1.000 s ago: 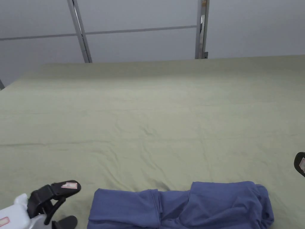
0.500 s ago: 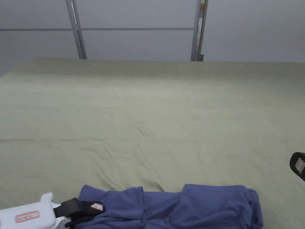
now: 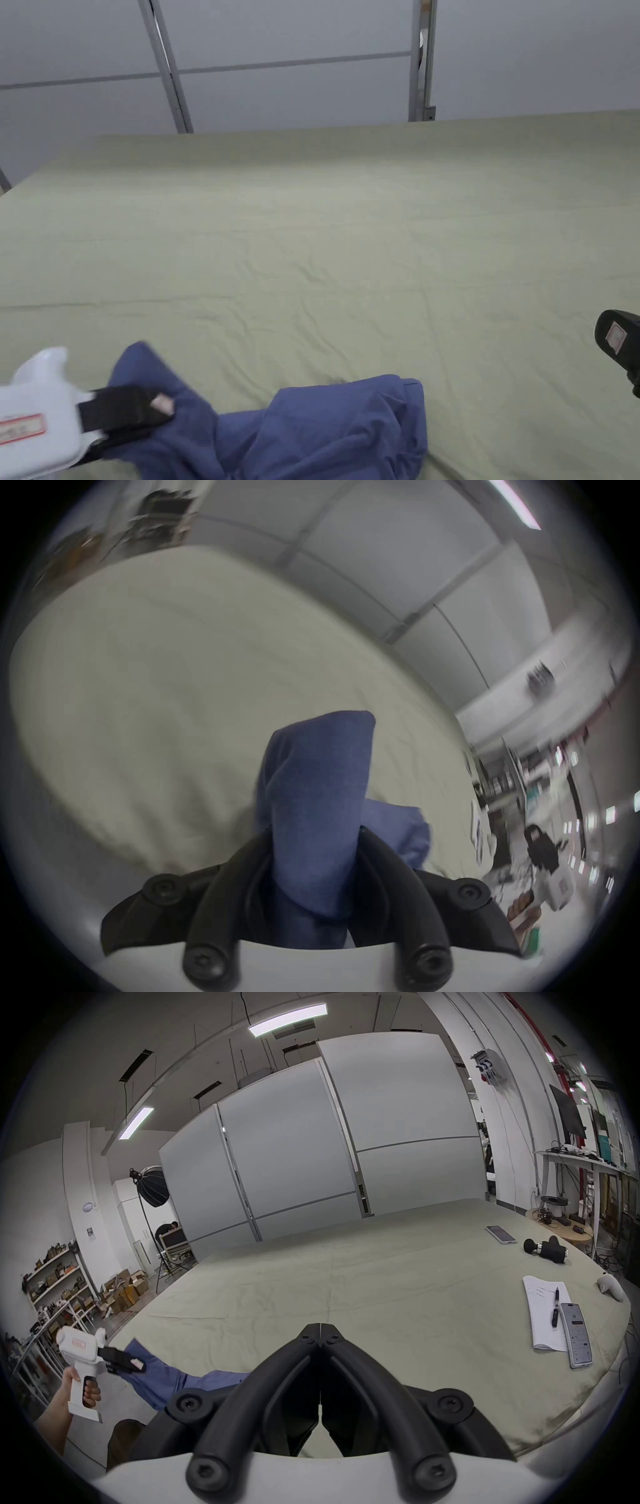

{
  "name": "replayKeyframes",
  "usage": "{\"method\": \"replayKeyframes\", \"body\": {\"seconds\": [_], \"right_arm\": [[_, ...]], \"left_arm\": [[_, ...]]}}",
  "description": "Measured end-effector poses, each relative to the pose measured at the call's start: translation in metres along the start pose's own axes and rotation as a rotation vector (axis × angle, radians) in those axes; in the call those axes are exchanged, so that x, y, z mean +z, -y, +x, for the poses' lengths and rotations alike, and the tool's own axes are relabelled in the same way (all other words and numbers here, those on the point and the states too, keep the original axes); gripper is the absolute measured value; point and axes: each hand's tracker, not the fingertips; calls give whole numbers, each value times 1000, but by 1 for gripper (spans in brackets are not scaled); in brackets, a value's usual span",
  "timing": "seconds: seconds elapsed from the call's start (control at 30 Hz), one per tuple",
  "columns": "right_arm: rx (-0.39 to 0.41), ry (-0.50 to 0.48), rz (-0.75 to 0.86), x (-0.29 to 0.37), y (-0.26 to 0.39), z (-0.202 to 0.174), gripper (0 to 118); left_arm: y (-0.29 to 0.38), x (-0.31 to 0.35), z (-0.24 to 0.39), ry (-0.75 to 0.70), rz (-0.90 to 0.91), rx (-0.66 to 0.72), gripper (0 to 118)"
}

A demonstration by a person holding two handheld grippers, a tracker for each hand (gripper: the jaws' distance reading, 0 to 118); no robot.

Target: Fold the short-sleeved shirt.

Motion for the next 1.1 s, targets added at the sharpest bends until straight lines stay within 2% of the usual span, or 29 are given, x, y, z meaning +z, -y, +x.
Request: {"method": "replayKeyframes", "body": {"seconds": [0.17, 0.23, 0.27, 0.33, 0.4, 0.47, 0.5, 0.53, 0.57, 0.6, 0.63, 0.7, 0.77, 0.8, 0.87, 1.0, 1.03, 1.07, 1.1], "right_arm": [[14, 14, 26, 15, 0, 4, 2], [4, 27, 34, 21, 0, 9, 2], [-4, 35, 38, 24, 1, 12, 2], [-21, 48, 41, 30, 3, 17, 2], [-25, 59, 38, 34, 4, 22, 2], [-21, 75, 34, 37, 7, 27, 2], [-23, 79, 32, 37, 8, 30, 2], [-30, 79, 29, 36, 9, 33, 2], [-37, 78, 28, 34, 9, 35, 2], [-43, 78, 28, 32, 10, 35, 2], [-47, 77, 28, 30, 11, 35, 2], [-68, 63, 31, 24, 12, 33, 2], [-87, 44, 29, 19, 14, 30, 2], [-94, 37, 25, 17, 15, 27, 2], [-93, 19, 15, 14, 18, 20, 2], [-54, 2, -21, 12, 23, 9, 2], [-43, 1, -30, 12, 23, 8, 2], [-31, -1, -40, 11, 24, 5, 2], [-22, -11, -49, 9, 25, 4, 2]], "left_arm": [[18, -81, 105, 24, -102, -278, 23], [39, -123, 138, 20, -163, -333, 26], [46, -143, 140, 50, -195, -349, 41], [56, -175, 143, 141, -295, -283, 92], [55, -180, 135, 175, -328, -165, 91], [47, -160, 123, 196, -236, -100, 91], [41, -141, 116, 199, -168, -77, 90], [37, -118, 112, 195, -85, -65, 82], [34, -99, 109, 173, 7, -88, 68], [34, -82, 108, 123, 100, -150, 44], [36, -70, 108, 60, 180, -199, 13], [41, -65, 110, -53, 254, -257, 10], [44, -82, 107, 45, 113, -257, 10], [51, -97, 110, 99, 60, -203, 10], [71, -129, 114, 140, -21, -186, 10], [125, -208, 111, 46, -303, -222, 8], [121, -190, 103, 188, -172, -146, 5], [113, -182, 105, 136, -185, -112, 5], [104, -178, 102, 150, -225, -76, 5]]}}
